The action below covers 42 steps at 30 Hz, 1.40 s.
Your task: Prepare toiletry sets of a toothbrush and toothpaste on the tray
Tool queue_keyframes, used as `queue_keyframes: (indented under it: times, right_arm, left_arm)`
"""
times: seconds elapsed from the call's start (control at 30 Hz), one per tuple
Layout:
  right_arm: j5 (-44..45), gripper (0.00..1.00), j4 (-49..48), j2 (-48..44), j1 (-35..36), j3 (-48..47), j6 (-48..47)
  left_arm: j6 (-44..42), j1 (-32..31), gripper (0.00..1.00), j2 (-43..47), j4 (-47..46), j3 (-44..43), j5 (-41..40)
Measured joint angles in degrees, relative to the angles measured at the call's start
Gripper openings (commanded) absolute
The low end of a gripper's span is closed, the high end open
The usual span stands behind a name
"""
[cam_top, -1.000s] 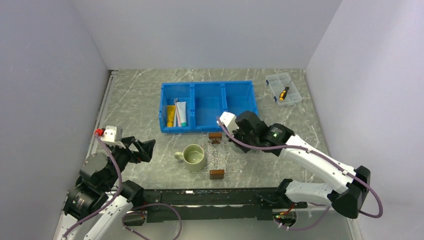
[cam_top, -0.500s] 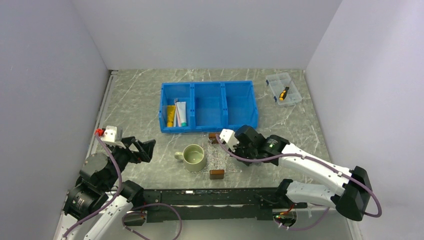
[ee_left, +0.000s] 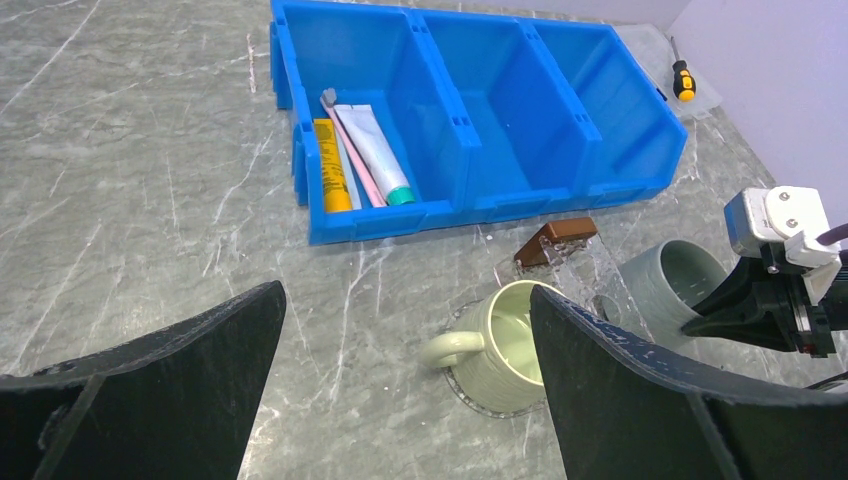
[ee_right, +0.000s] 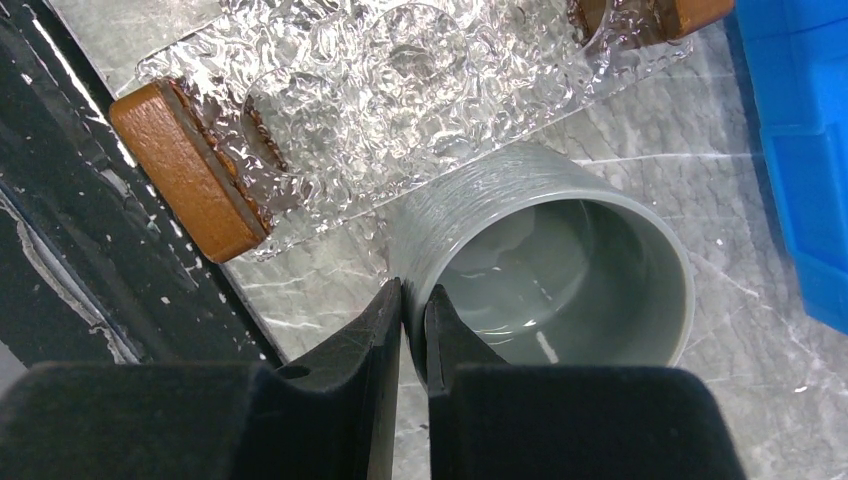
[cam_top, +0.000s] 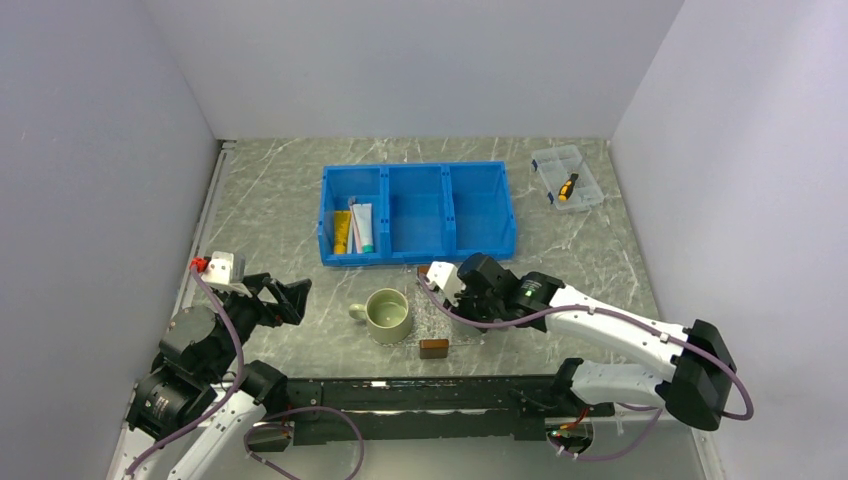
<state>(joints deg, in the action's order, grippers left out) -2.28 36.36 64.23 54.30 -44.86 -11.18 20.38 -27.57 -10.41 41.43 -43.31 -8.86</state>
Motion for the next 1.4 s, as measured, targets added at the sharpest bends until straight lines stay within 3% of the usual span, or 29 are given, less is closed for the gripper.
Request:
queue_keyframes:
  times: [0.7, 1.03, 1.4]
  right_arm:
    - [-0.42, 0.0, -0.9, 3.82, 0.07, 0.15, 0.0]
    - [-0.31, 0.23, -0.9, 4.07, 0.07, 0.15, 0.0]
    - [0.81, 0.34, -0.44, 3.76, 0.07, -2.21, 0.0]
  left_arm:
    - [0.0, 0.0, 0.99, 0.0, 0.02, 0.0, -0.02]
    - [0.0, 0.0, 0.99, 0.0, 0.02, 0.0, -0.02]
    - [0.0, 0.0, 0.99, 0.0, 0.02, 0.0, -0.02]
